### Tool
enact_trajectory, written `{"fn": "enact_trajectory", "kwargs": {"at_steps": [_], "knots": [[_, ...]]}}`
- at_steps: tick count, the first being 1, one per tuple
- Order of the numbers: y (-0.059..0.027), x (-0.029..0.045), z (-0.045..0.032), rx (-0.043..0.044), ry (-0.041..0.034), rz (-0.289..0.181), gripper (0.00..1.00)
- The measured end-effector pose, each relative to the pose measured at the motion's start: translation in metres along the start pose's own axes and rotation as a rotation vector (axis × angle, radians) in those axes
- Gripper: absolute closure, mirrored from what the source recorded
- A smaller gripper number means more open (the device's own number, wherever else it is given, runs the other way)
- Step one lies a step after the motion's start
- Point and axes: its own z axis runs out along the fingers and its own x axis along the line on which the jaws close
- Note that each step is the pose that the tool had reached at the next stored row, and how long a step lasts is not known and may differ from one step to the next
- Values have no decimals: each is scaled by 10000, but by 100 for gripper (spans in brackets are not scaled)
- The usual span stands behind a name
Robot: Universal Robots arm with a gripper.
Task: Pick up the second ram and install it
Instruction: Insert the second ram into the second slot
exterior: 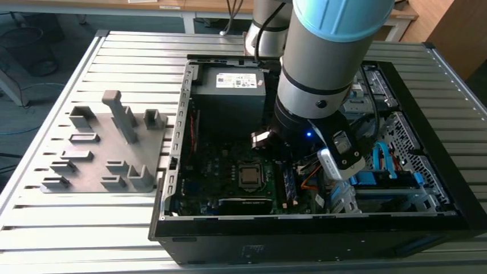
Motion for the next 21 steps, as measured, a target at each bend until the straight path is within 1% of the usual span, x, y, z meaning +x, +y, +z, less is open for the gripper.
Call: {"fn": "enact_trajectory", "kwargs": {"at_steps": [6,21], "knots": [[-1,0,17,-1,0,-2,86],[-7,4,130,-1,0,-2,86]]}}
